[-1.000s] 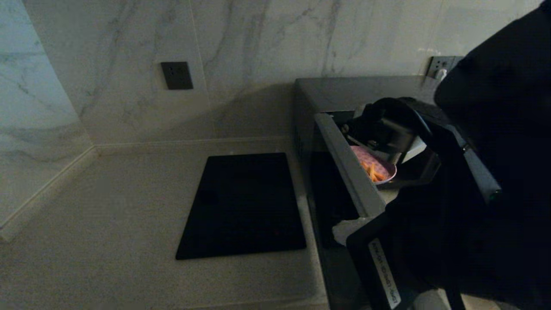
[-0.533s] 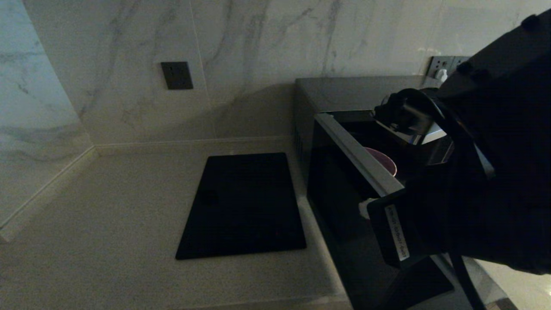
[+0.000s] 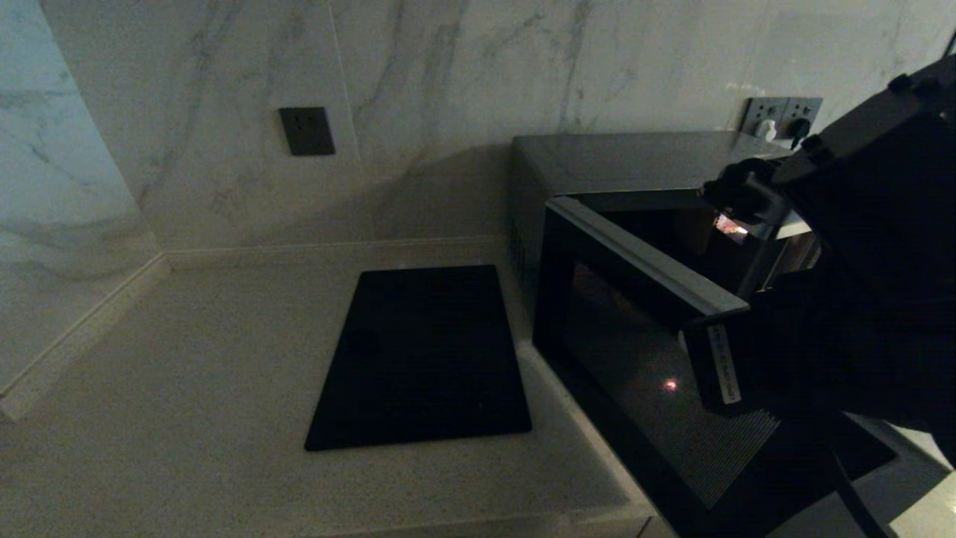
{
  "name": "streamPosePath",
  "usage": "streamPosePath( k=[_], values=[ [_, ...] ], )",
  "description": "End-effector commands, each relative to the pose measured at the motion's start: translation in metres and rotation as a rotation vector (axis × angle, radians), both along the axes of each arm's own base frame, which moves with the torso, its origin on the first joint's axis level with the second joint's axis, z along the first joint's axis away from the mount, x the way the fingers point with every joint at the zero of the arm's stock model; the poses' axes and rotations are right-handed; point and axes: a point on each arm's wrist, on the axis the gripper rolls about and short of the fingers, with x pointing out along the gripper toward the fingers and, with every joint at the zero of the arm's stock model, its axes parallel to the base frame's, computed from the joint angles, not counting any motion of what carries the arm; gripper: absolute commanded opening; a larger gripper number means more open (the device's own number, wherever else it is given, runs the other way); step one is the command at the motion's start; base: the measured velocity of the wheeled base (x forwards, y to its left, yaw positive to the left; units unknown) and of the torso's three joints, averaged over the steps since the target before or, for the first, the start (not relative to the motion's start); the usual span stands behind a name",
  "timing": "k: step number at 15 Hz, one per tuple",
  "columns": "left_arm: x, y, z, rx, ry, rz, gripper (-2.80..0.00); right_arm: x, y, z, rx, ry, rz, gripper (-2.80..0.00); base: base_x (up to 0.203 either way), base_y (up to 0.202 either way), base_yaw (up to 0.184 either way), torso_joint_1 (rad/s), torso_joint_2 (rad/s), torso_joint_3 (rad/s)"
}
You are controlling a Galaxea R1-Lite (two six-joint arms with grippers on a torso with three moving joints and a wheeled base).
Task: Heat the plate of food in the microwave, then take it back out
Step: Close the microwave oven
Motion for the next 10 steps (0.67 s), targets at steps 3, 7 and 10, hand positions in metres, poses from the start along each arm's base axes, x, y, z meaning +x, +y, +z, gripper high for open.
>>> streamPosePath(
  k=[3,7,10],
  values=[
    [0.0,0.0,0.0,-0.001,-0.001,0.001,-2.8,0.006,-0.015,-0.005,0.007,0.011,-0.089,-2.8,0.0,0.0,0.0,0.0,0.0,0.0],
    [0.0,0.0,0.0,-0.001,-0.001,0.001,-2.8,0.024,-0.035,-0.004,0.029,0.008,-0.223,-2.8,0.0,0.0,0.0,0.0,0.0,0.0],
    [0.0,0.0,0.0,-0.001,-0.001,0.001,-2.8,0.03,-0.052,0.001,0.043,-0.007,-0.29,-2.8,0.0,0.0,0.0,0.0,0.0,0.0]
  ],
)
